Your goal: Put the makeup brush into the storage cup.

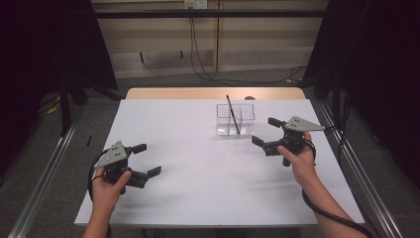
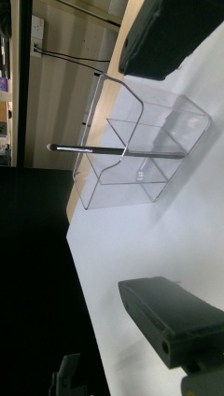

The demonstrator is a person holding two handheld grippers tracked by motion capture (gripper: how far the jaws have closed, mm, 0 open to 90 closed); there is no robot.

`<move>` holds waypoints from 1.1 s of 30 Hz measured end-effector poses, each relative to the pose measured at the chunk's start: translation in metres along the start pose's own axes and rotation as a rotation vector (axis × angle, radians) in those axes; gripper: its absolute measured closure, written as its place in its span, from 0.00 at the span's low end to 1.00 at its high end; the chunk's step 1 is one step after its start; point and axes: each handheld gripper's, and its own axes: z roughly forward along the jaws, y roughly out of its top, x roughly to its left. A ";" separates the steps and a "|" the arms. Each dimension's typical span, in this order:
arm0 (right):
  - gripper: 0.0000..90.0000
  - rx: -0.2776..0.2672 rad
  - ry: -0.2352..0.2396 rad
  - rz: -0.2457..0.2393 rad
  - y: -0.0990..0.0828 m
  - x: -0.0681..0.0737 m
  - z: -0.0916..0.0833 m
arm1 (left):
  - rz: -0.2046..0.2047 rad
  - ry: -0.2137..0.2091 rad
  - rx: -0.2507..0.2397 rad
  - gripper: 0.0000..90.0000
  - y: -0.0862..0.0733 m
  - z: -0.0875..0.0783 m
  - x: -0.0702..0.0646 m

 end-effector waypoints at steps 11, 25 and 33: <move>0.00 -0.003 0.004 0.000 -0.007 0.002 -0.012 | -0.003 0.000 -0.002 0.01 0.000 0.001 0.000; 0.00 0.026 0.007 -0.022 -0.019 0.004 -0.024 | 0.003 -0.002 0.006 0.01 0.000 0.001 0.000; 0.00 0.023 0.002 -0.023 -0.021 0.005 -0.032 | 0.003 -0.003 0.005 0.01 -0.001 0.001 0.000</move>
